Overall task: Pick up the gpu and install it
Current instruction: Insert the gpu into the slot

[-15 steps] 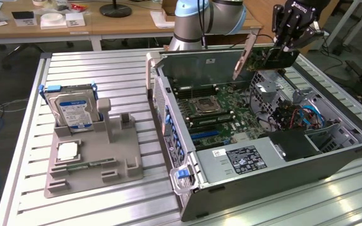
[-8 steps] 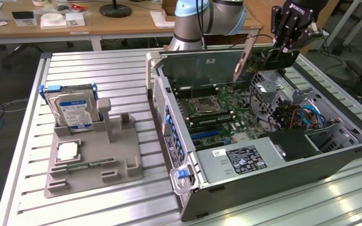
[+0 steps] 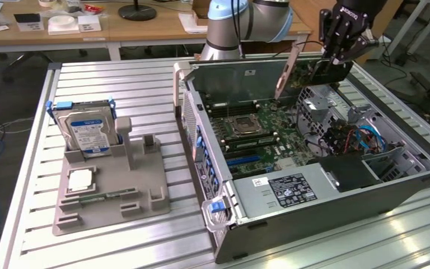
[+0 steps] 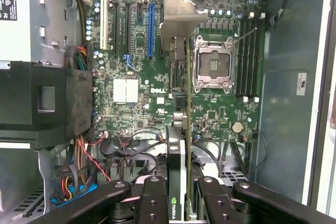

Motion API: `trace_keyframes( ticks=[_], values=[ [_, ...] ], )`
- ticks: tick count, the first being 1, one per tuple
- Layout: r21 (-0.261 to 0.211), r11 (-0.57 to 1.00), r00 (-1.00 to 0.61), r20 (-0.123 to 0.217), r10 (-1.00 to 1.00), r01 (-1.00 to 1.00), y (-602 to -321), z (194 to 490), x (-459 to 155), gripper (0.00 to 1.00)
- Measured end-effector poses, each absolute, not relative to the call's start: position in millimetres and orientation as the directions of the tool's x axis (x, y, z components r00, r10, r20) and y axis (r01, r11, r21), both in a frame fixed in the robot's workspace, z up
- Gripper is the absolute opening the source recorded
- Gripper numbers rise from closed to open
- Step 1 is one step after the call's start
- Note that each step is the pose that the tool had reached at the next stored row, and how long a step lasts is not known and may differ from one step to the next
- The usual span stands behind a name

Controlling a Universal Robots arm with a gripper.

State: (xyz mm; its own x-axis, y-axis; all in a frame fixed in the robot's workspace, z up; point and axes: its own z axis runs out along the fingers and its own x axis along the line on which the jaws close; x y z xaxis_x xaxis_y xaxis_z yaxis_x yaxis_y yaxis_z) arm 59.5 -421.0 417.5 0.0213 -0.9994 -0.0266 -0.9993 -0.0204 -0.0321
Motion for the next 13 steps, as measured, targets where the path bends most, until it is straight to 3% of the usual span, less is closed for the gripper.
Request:
trace_keyframes(
  ticks=[13],
  values=[
    [-0.039, -0.020, 0.021, -0.026, -0.999, -0.999, -421, 417, 43, 0.27]
  ],
)
